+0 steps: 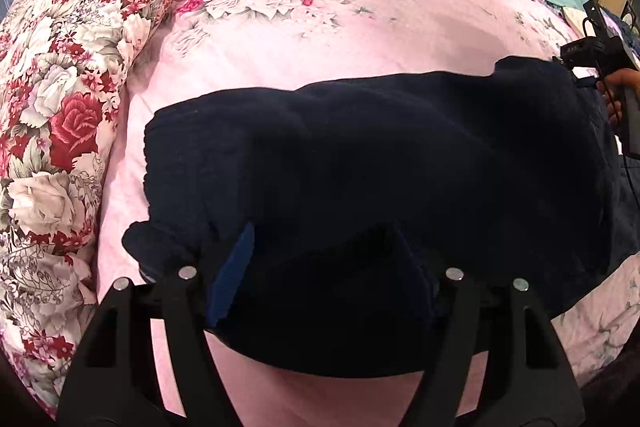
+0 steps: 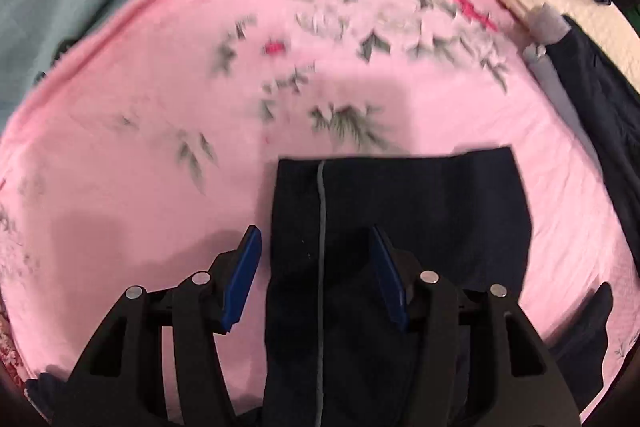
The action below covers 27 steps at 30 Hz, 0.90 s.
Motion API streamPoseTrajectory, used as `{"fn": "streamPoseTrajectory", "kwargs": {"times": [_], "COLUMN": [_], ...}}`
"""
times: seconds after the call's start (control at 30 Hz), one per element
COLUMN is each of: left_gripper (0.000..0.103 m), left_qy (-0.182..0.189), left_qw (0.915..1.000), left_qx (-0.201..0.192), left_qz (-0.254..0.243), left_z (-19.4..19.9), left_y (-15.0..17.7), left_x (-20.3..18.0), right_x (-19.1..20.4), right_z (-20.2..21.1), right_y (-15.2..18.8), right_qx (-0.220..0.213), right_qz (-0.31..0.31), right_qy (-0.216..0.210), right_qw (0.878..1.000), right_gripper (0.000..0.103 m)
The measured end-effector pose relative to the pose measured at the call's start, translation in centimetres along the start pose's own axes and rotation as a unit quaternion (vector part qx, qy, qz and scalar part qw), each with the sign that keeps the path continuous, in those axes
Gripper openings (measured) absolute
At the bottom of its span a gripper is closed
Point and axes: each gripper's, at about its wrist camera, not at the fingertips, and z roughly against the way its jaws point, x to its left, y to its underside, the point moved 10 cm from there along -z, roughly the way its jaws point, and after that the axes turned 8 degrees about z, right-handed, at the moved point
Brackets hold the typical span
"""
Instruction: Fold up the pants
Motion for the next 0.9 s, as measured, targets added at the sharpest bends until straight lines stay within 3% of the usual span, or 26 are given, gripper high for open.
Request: {"fn": "streamPoseTrajectory", "kwargs": {"times": [0.03, 0.1, 0.17, 0.27, 0.33, 0.47, 0.6, 0.67, 0.73, 0.8, 0.87, 0.9], "left_gripper": [0.072, 0.073, 0.073, 0.074, 0.074, 0.074, 0.075, 0.075, 0.075, 0.075, 0.077, 0.077], "left_qy": [-0.002, -0.005, -0.007, -0.014, -0.014, -0.021, -0.034, -0.042, -0.049, -0.055, -0.061, -0.064], "left_qw": [1.0, 0.9999, 0.9998, 0.9994, 0.9992, 0.9985, 0.9974, 0.9968, 0.9963, 0.9957, 0.9951, 0.9948], "left_qx": [0.002, 0.011, 0.014, 0.015, 0.019, 0.023, 0.03, 0.036, 0.041, 0.049, 0.052, 0.053], "left_qz": [0.0, -0.004, -0.011, -0.029, -0.032, -0.044, -0.057, -0.057, -0.057, -0.056, -0.058, -0.059], "left_z": [0.2, -0.5, -0.9, -1.1, -1.1, -0.8, -0.8, -0.9, -1.0, -1.0, -1.0, -1.0], "left_y": [0.1, 0.4, 0.5, 0.7, 0.8, 1.1, 1.4, 1.5, 1.5, 1.4, 1.3, 1.3], "left_x": [0.1, 0.2, 0.3, 0.0, 0.1, 0.3, 0.3, 0.3, 0.3, 0.3, 0.4, 0.4], "right_x": [0.0, -0.5, -0.7, -2.1, -4.0, -10.0, -18.3, -21.2, -24.7, -27.3, -28.7, -29.4], "right_z": [-0.1, 0.0, 0.8, 3.8, 7.8, 16.5, 23.5, 23.5, 20.3, 15.2, 12.2, 12.1], "right_y": [0.1, 0.9, 1.3, 1.3, 1.1, 1.7, 7.3, 10.9, 15.9, 21.6, 25.8, 27.0], "right_qx": [-0.006, -0.015, -0.017, -0.038, -0.068, -0.14, -0.207, -0.201, -0.165, -0.093, -0.035, -0.038], "right_qz": [0.014, 0.024, 0.013, -0.006, -0.042, -0.11, -0.168, -0.202, -0.251, -0.303, -0.349, -0.376], "right_qy": [0.014, 0.027, -0.012, -0.038, -0.089, -0.17, -0.208, -0.208, -0.181, -0.156, -0.144, -0.152], "right_qw": [1.0, 0.999, 1.0, 0.999, 0.993, 0.969, 0.941, 0.936, 0.936, 0.936, 0.925, 0.913], "right_gripper": [0.056, 0.032, 0.012, 0.011, 0.011, 0.011, 0.01, 0.01, 0.01, 0.012, 0.012, 0.013]}}
